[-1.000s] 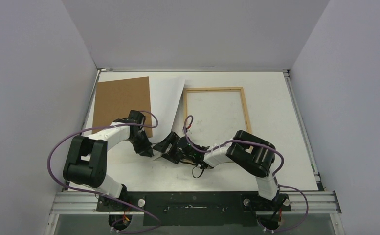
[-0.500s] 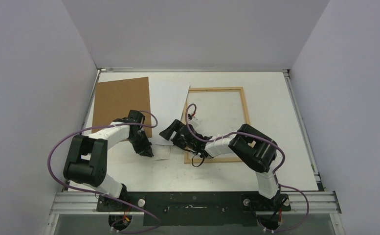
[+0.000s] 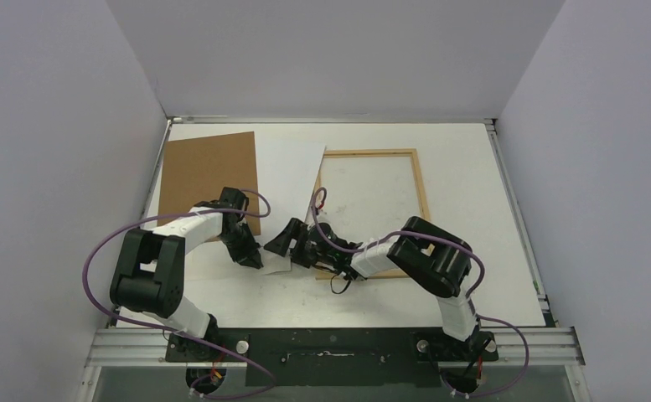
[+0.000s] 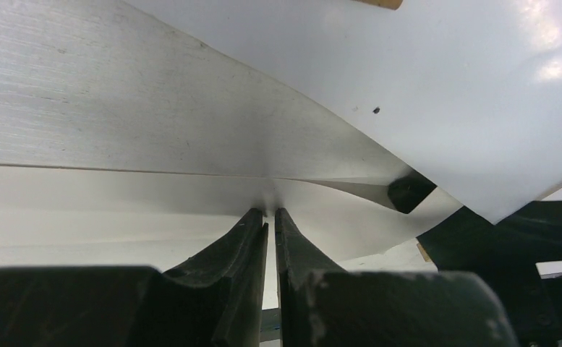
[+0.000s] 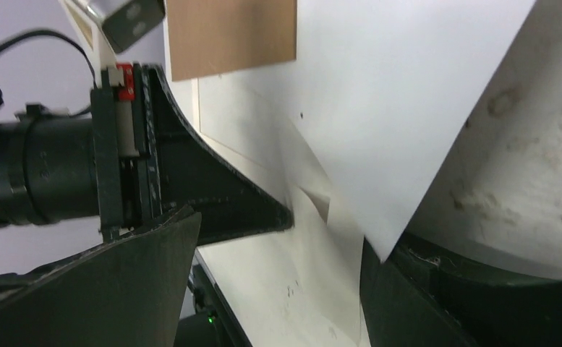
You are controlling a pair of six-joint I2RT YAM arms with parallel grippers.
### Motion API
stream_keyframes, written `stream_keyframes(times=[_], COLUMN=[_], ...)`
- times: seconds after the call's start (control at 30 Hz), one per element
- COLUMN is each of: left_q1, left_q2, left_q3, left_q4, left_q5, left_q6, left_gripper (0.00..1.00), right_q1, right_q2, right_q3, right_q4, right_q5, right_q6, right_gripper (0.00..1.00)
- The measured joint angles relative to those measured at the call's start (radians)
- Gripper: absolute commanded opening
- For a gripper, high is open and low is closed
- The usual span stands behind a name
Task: Put the photo into the frame
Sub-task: Pick up the photo frame item at the center of the board.
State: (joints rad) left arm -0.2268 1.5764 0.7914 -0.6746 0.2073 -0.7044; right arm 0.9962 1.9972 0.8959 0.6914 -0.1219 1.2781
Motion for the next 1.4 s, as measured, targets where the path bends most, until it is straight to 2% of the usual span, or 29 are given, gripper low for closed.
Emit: stream_keyframes(times=[0.07,0.23,0.3,0.63,0.8,0.87,0.97,1.1,1.17,1.3,1.4], left_q1=[0.0,0.0,0.0,0.0,0.0,-0.003,-0.012,-0.016,-0.011,0.03,0.077], left_q2=[0.003,0.006,0.006,0.011,0.002,-0.007,-0.024,-0.093,-0.14,-0.216,-0.235], left_q3=[0.002,0.005,0.006,0.014,0.023,0.022,0.023,0.074,0.134,0.246,0.268], left_q4=[-0.003,-0.006,-0.007,-0.014,-0.021,-0.021,-0.03,-0.093,-0.124,-0.145,-0.146], left_q5=[0.0,0.0,0.0,-0.001,-0.005,-0.011,-0.021,-0.032,-0.05,-0.073,-0.082], left_q6=[0.0,-0.001,-0.001,-0.007,-0.011,-0.013,-0.011,0.009,0.019,0.048,0.068], left_gripper=[0.09,0.09,0.09,0.09,0.09,0.1,0.16,0.23,0.25,0.29,0.3], right_q1=[0.007,0.009,0.009,0.005,0.005,0.005,0.001,-0.01,-0.018,-0.043,-0.074], right_q2=[-0.025,-0.09,-0.093,-0.061,-0.035,-0.035,-0.04,-0.095,-0.15,-0.299,-0.4], right_q3=[-0.019,-0.077,-0.085,-0.074,-0.054,-0.053,-0.052,-0.041,-0.032,0.031,0.098], right_q4=[-0.022,-0.097,-0.118,-0.109,-0.094,-0.087,-0.099,-0.204,-0.285,-0.551,-0.747], right_q5=[-0.005,-0.006,-0.006,-0.049,-0.068,-0.071,-0.076,-0.094,-0.111,-0.143,-0.164], right_q6=[-0.003,-0.016,-0.018,-0.018,-0.012,-0.008,-0.011,-0.033,-0.056,-0.151,-0.233], right_gripper=[0.71,0.43,0.34,0.24,0.0,0.0,0.0,0.0,0.0,0.0,0.0])
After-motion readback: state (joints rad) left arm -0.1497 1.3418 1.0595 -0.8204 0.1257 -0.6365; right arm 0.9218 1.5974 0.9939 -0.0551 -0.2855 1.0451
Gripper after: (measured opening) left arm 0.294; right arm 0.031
